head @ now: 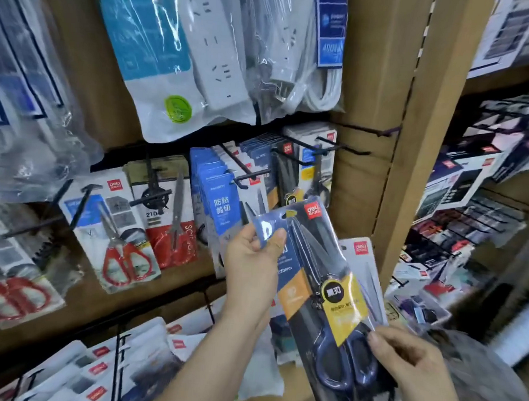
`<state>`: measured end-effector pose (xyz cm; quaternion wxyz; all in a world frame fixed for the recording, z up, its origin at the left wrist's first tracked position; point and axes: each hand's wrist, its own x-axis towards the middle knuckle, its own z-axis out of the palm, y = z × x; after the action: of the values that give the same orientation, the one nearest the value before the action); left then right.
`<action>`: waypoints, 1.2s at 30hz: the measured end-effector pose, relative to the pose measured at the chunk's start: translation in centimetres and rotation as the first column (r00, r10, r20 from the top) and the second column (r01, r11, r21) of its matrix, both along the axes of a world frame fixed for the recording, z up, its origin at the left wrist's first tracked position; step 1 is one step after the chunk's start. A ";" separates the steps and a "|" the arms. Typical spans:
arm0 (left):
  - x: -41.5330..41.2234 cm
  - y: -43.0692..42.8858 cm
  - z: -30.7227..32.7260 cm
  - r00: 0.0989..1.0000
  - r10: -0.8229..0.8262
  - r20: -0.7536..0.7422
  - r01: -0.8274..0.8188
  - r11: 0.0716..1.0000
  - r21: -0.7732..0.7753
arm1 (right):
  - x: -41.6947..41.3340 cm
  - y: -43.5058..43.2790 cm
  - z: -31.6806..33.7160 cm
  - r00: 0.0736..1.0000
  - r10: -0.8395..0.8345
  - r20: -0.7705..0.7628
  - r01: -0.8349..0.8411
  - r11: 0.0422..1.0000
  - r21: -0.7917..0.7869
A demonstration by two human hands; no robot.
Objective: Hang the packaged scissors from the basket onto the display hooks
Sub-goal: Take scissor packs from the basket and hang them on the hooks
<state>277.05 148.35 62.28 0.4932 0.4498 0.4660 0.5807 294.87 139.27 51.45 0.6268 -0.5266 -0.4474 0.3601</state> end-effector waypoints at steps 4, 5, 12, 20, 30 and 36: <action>1.9 0.8 -0.9 0.994 -0.087 -0.070 0.084 0.995 -0.056 | 1.3 0.3 0.0 0.998 -0.044 0.055 0.043 0.999 0.018; 2.2 0.2 -0.9 0.987 -0.125 -0.104 0.119 0.991 -0.060 | 1.3 0.5 0.3 0.997 -0.065 0.044 0.064 0.998 0.019; 2.5 -1.0 -2.9 0.911 -0.186 -0.369 0.215 0.976 0.038 | 1.2 3.2 0.2 0.991 -0.090 -0.101 0.092 0.996 0.018; 2.2 0.2 -1.7 0.934 -0.113 -0.340 0.145 0.987 0.069 | 0.2 5.4 1.2 0.977 -0.031 -0.209 0.032 1.000 0.000; 0.5 1.2 1.0 0.959 -0.046 -0.281 0.067 0.996 0.066 | -0.2 6.0 2.2 0.990 -0.015 -0.138 0.007 0.998 -0.055; 1.3 5.1 2.2 0.821 0.052 -0.569 0.029 0.991 0.133 | 0.2 5.9 1.8 0.992 0.033 -0.122 -0.042 0.996 -0.077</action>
<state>278.31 153.41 64.44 0.2958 0.6324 0.5546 0.4526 295.11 145.21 53.28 0.6244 -0.5197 -0.4040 0.4204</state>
